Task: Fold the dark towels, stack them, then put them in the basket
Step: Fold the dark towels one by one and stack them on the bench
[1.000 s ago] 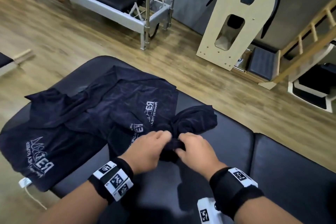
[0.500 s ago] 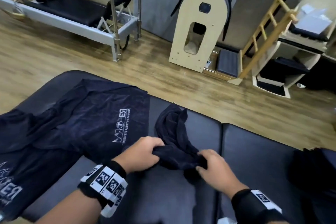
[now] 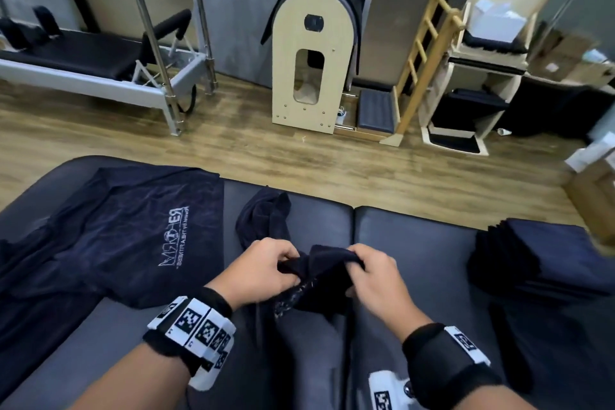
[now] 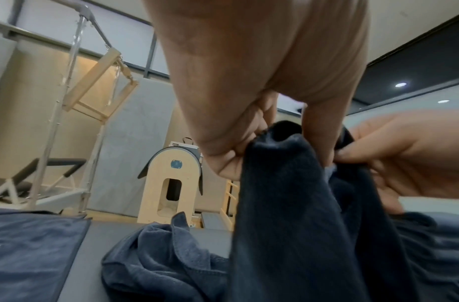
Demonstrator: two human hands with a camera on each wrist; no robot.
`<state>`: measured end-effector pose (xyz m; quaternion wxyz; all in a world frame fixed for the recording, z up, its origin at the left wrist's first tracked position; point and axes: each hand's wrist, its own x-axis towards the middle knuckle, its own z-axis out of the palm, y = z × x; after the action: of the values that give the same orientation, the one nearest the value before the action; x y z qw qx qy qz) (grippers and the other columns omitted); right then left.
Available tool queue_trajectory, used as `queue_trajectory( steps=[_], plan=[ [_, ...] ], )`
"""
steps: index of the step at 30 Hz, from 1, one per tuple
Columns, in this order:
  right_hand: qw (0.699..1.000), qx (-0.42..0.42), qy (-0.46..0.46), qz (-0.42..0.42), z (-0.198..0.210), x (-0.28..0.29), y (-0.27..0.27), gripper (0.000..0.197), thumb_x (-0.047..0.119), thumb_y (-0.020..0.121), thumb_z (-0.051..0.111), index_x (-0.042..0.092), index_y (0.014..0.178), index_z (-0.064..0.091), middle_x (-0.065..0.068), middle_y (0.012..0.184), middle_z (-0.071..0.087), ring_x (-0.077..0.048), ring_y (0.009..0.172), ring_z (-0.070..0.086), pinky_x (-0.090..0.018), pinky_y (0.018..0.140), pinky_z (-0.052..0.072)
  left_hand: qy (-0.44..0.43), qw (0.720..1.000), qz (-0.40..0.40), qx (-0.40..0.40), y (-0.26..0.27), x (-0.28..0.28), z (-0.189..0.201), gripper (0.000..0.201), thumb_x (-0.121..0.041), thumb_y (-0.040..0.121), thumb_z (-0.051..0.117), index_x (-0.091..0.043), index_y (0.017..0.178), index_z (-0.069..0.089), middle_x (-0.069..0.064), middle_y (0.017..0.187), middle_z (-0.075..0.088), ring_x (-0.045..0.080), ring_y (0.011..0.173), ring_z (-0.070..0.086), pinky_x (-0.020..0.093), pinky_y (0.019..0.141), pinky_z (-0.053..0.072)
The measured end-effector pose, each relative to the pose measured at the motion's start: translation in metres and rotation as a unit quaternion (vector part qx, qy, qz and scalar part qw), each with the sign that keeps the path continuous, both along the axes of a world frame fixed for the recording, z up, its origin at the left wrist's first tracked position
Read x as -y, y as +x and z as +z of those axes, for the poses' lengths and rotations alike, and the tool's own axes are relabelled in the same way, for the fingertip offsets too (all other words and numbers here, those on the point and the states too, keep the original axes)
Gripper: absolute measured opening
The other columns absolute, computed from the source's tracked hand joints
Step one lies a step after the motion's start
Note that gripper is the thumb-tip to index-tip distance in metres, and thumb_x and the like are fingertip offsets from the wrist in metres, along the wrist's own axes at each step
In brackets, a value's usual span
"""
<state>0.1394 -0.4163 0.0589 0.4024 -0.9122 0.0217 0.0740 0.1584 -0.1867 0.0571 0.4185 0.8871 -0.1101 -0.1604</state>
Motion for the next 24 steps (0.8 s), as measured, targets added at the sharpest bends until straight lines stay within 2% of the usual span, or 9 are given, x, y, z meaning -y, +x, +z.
queue_trajectory(
  steps=[4, 6, 8, 10, 12, 15, 17, 20, 24],
  plan=[
    [0.997, -0.014, -0.049, -0.056, -0.007, 0.037, -0.006, 0.018, 0.014, 0.086, 0.057, 0.030, 0.082, 0.064, 0.005, 0.078, 0.072, -0.018, 0.075, 0.072, -0.032, 0.077, 0.057, -0.022, 1.000, -0.008, 0.020, -0.003, 0.021, 0.012, 0.012, -0.014, 0.082, 0.068, -0.025, 0.081, 0.072, -0.009, 0.079, 0.074, 0.004, 0.076, 0.069, 0.031, 0.075, 0.057],
    [0.998, 0.011, -0.061, -0.013, -0.003, 0.045, -0.017, 0.023, 0.015, 0.083, 0.064, 0.034, 0.097, 0.065, 0.013, 0.097, 0.071, -0.012, 0.098, 0.066, -0.019, 0.089, 0.049, 0.001, 0.997, -0.054, 0.046, -0.009, 0.043, 0.019, 0.010, -0.017, 0.087, 0.063, -0.024, 0.086, 0.071, -0.009, 0.083, 0.074, 0.004, 0.080, 0.068, 0.030, 0.078, 0.056],
    [0.995, 0.035, -0.043, 0.082, 0.008, 0.045, -0.031, 0.048, 0.018, 0.079, 0.071, 0.034, 0.123, 0.059, 0.019, 0.118, 0.062, -0.002, 0.111, 0.057, -0.005, 0.093, 0.037, 0.034, 0.992, -0.093, 0.081, -0.018, 0.068, 0.026, 0.009, -0.025, 0.090, 0.061, -0.021, 0.087, 0.069, -0.005, 0.082, 0.073, 0.007, 0.079, 0.066, 0.030, 0.075, 0.052],
    [0.990, 0.042, -0.021, 0.133, 0.020, 0.043, -0.045, 0.055, 0.030, 0.076, 0.074, 0.040, 0.126, 0.052, 0.024, 0.116, 0.063, 0.000, 0.106, 0.059, -0.013, 0.092, 0.044, 0.074, 0.984, -0.113, 0.116, -0.026, 0.092, 0.032, 0.016, -0.031, 0.093, 0.059, -0.019, 0.086, 0.068, 0.002, 0.083, 0.072, 0.017, 0.082, 0.064, 0.031, 0.070, 0.046],
    [0.994, 0.052, 0.005, 0.101, 0.022, 0.047, -0.054, 0.046, 0.038, 0.077, 0.071, 0.041, 0.118, 0.052, 0.023, 0.104, 0.068, -0.004, 0.095, 0.063, -0.019, 0.083, 0.050, 0.116, 0.978, -0.112, 0.133, -0.031, 0.112, 0.038, 0.024, -0.039, 0.094, 0.055, -0.020, 0.088, 0.067, 0.003, 0.082, 0.071, 0.025, 0.086, 0.064, 0.036, 0.072, 0.048],
    [0.996, 0.057, -0.036, 0.054, 0.020, 0.064, -0.058, 0.013, 0.030, 0.084, 0.059, 0.035, 0.095, 0.054, 0.012, 0.082, 0.068, -0.017, 0.085, 0.063, -0.030, 0.074, 0.052, 0.152, 0.973, -0.113, 0.135, -0.035, 0.129, 0.041, 0.035, -0.048, 0.094, 0.051, -0.024, 0.069, 0.055, -0.002, 0.067, 0.059, 0.026, 0.082, 0.060, 0.036, 0.067, 0.046],
    [0.994, 0.050, -0.088, 0.048, 0.019, 0.080, -0.060, 0.009, 0.025, 0.087, 0.050, 0.030, 0.082, 0.056, 0.005, 0.075, 0.066, -0.029, 0.082, 0.063, -0.035, 0.070, 0.052, 0.163, 0.972, -0.124, 0.119, -0.035, 0.134, 0.042, 0.040, -0.048, 0.093, 0.057, -0.026, 0.062, 0.046, -0.007, 0.062, 0.052, 0.021, 0.073, 0.057, 0.033, 0.060, 0.039],
    [0.986, 0.048, -0.156, 0.039, 0.020, 0.105, -0.065, 0.028, 0.025, 0.082, 0.038, 0.021, 0.094, 0.064, -0.006, 0.081, 0.070, -0.035, 0.084, 0.065, -0.040, 0.073, 0.056, 0.180, 0.968, -0.151, 0.087, -0.035, 0.135, 0.045, 0.030, -0.044, 0.090, 0.065, -0.027, 0.067, 0.055, -0.008, 0.067, 0.057, 0.013, 0.072, 0.055, 0.029, 0.063, 0.040],
    [0.964, 0.025, -0.263, 0.012, 0.029, 0.139, -0.074, 0.023, 0.016, 0.088, 0.045, 0.020, 0.104, 0.061, -0.012, 0.091, 0.066, -0.040, 0.089, 0.064, -0.039, 0.072, 0.054, 0.196, 0.964, -0.168, 0.064, -0.038, 0.136, 0.052, 0.018, -0.038, 0.088, 0.070, -0.021, 0.082, 0.069, -0.005, 0.077, 0.068, 0.011, 0.077, 0.063, 0.031, 0.071, 0.052]
  ],
)
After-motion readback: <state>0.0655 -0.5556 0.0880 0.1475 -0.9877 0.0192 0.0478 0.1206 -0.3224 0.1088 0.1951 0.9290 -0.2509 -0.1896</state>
